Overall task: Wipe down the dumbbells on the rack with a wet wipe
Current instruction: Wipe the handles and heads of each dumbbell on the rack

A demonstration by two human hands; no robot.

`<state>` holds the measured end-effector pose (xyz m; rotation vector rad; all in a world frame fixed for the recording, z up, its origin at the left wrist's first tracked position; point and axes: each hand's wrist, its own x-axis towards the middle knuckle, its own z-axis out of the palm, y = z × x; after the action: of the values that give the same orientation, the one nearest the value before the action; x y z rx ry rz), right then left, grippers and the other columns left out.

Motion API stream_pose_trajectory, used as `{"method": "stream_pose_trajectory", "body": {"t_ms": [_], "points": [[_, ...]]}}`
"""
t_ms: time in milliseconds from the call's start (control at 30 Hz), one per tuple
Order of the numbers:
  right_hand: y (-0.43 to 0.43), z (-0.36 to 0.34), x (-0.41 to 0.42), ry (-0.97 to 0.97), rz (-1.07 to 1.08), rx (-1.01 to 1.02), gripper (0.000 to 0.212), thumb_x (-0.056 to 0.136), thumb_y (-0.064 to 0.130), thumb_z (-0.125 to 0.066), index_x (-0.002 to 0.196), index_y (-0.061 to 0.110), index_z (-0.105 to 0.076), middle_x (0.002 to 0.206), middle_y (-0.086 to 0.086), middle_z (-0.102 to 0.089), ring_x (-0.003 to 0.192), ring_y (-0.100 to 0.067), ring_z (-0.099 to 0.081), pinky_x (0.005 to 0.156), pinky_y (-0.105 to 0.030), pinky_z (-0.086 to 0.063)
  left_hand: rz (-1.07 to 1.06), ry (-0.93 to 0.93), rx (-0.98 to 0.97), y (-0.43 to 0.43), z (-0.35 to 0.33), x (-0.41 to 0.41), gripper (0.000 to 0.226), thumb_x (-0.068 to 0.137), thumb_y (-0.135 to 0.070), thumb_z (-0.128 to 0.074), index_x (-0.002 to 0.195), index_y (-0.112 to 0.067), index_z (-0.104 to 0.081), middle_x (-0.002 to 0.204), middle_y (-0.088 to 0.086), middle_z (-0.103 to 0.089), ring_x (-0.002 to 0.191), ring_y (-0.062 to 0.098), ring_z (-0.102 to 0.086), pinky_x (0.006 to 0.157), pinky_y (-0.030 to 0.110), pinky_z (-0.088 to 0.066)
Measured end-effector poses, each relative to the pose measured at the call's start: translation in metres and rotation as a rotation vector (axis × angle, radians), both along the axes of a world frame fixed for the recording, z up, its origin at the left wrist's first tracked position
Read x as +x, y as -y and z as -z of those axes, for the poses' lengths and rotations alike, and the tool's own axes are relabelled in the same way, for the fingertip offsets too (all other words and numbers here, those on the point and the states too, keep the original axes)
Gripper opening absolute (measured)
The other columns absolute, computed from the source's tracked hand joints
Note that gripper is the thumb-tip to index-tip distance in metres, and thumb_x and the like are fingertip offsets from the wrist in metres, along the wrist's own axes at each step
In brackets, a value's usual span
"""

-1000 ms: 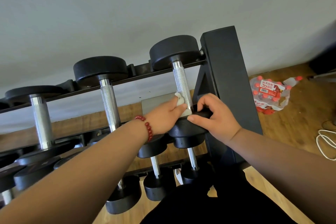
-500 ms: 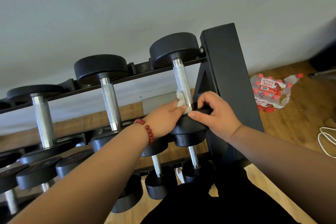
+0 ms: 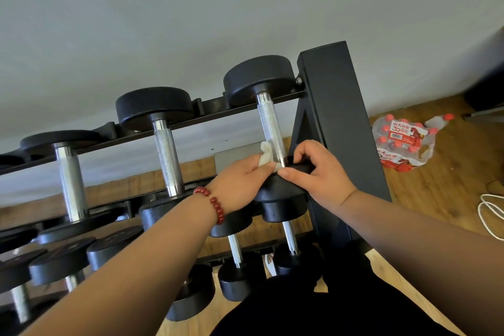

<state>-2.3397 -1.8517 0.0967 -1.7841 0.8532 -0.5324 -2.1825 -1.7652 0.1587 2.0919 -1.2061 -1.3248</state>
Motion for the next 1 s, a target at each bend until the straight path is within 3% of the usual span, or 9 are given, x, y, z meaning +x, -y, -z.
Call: {"method": "stream_pose_trajectory", "body": {"t_ms": [167, 267, 367, 467, 533, 667, 733, 867, 1000], "points": [[0.0, -0.002, 0.0, -0.012, 0.005, 0.061, 0.045, 0.065, 0.058, -0.068, 0.079, 0.021, -0.047, 0.084, -0.001, -0.051, 0.075, -0.008, -0.048, 0.066, -0.013, -0.04, -0.018, 0.018, -0.026, 0.002, 0.004, -0.01, 0.028, 0.104, -0.042, -0.033, 0.096, -0.027, -0.056, 0.091, -0.003, -0.063, 0.085, 0.011, -0.059, 0.071, 0.02, -0.044], [-0.001, -0.002, -0.001, -0.029, -0.002, 0.075, 0.038, 0.078, 0.04, -0.076, 0.082, 0.015, -0.048, 0.086, -0.007, -0.051, 0.076, -0.012, -0.048, 0.068, -0.021, -0.041, -0.048, 0.01, -0.104, -0.017, 0.006, -0.008, 0.03, 0.102, -0.042, -0.036, 0.102, -0.026, -0.061, 0.093, -0.004, -0.066, 0.086, 0.006, -0.061, 0.078, 0.022, -0.048], [-0.001, -0.002, 0.0, -0.031, -0.006, 0.098, 0.042, 0.076, 0.051, -0.068, 0.081, 0.014, -0.048, 0.084, -0.008, -0.052, 0.074, -0.014, -0.049, 0.068, -0.028, -0.043, -0.107, -0.019, -0.169, -0.03, 0.006, -0.01, 0.028, 0.101, -0.043, -0.042, 0.097, -0.025, -0.063, 0.085, -0.009, -0.064, 0.079, -0.003, -0.058, 0.074, 0.02, -0.045], [-0.001, -0.004, -0.001, -0.026, 0.001, 0.138, 0.03, 0.094, 0.035, -0.06, 0.083, 0.008, -0.05, 0.082, -0.009, -0.052, 0.074, -0.015, -0.05, 0.068, -0.029, -0.042, -0.183, -0.028, -0.161, -0.019, 0.005, -0.016, 0.053, 0.098, -0.058, -0.031, 0.102, -0.021, -0.067, 0.096, -0.002, -0.069, 0.091, 0.011, -0.063, 0.083, 0.028, -0.048], [-0.002, -0.005, -0.002, -0.008, 0.014, 0.166, 0.03, 0.1, 0.034, -0.049, 0.082, 0.011, -0.051, 0.082, -0.006, -0.053, 0.076, -0.014, -0.051, 0.071, -0.029, -0.042, -0.228, 0.064, -0.173, -0.012, 0.007, -0.021, 0.05, 0.101, -0.053, -0.028, 0.119, -0.023, -0.064, 0.111, -0.002, -0.068, 0.101, 0.011, -0.061, 0.089, 0.026, -0.046], [-0.003, -0.002, -0.002, 0.002, 0.04, 0.159, 0.038, 0.099, 0.04, -0.037, 0.081, 0.008, -0.048, 0.079, -0.005, -0.049, 0.075, -0.014, -0.049, 0.074, -0.035, -0.042, -0.181, 0.153, -0.33, -0.031, 0.018, -0.044, 0.044, 0.104, -0.032, -0.035, 0.148, -0.033, -0.033, 0.147, -0.009, -0.044, 0.132, 0.0, -0.04, 0.111, 0.02, -0.032], [-0.003, -0.002, -0.002, -0.014, 0.043, 0.168, 0.031, 0.103, 0.032, -0.039, 0.081, 0.013, -0.049, 0.081, -0.004, -0.051, 0.078, -0.014, -0.05, 0.076, -0.035, -0.044, -0.147, 0.232, -0.368, -0.04, 0.022, -0.047, 0.044, 0.104, -0.029, -0.036, 0.148, -0.03, -0.034, 0.151, -0.01, -0.039, 0.136, -0.003, -0.03, 0.114, 0.015, -0.023], [-0.007, 0.0, -0.005, -0.039, 0.023, 0.099, 0.024, 0.101, 0.034, -0.043, 0.087, 0.017, -0.053, 0.089, -0.004, -0.056, 0.085, -0.015, -0.055, 0.076, -0.03, -0.047, -0.224, 0.242, -0.366, -0.025, 0.024, -0.042, 0.044, 0.104, -0.037, -0.033, 0.146, -0.027, -0.039, 0.144, -0.006, -0.048, 0.132, 0.005, -0.041, 0.113, 0.03, -0.036], [-0.011, 0.003, -0.008, -0.034, 0.037, 0.093, 0.022, 0.101, 0.034, -0.044, 0.09, 0.018, -0.055, 0.09, -0.002, -0.056, 0.086, -0.013, -0.055, 0.077, -0.027, -0.046, -0.228, 0.268, -0.417, -0.037, 0.027, -0.059, 0.047, 0.103, -0.028, -0.037, 0.15, -0.026, -0.031, 0.152, -0.018, -0.028, 0.139, -0.007, -0.017, 0.111, 0.006, -0.012]]}}
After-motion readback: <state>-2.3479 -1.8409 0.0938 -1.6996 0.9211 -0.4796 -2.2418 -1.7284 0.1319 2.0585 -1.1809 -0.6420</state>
